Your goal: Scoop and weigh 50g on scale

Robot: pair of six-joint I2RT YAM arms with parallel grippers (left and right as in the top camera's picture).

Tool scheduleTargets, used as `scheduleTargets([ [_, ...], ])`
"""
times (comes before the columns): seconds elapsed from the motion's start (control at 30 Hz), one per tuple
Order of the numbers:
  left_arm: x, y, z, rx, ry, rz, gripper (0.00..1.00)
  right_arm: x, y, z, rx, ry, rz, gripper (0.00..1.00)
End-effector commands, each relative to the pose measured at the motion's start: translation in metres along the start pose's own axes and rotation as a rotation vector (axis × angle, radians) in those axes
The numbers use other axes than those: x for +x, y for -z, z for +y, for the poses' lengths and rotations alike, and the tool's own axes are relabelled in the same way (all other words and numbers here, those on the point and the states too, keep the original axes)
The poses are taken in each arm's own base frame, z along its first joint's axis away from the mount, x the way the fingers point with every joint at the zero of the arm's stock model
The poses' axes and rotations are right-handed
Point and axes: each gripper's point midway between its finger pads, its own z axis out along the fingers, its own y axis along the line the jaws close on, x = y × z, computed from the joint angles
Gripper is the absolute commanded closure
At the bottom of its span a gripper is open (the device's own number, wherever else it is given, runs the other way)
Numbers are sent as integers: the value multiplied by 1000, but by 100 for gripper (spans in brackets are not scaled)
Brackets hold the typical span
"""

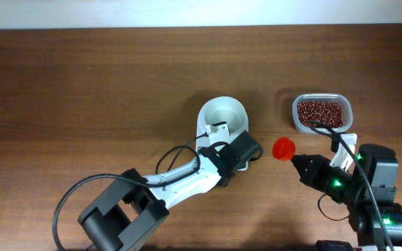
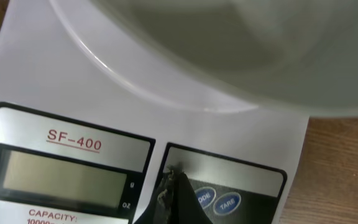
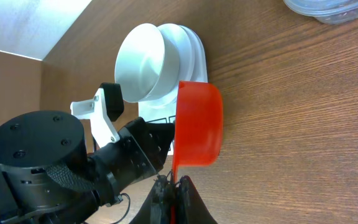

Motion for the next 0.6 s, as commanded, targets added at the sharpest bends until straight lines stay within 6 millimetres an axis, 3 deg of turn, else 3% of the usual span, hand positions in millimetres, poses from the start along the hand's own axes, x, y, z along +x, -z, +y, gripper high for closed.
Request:
scheduleTargets([
  [0.0,-2,-6,7,-28,10,-13,100,0,1,0,-5,0,-2,96],
  [0.37,16,-1,3,7,4,91,100,0,1,0,-5,0,-3,96],
  [0.43,13,8,4,11,-19,92,100,0,1,0,-4,0,-4,96],
  [0.57,4,49,12,17,-35,90,100,-2,1,-1,3,2,-11,96],
])
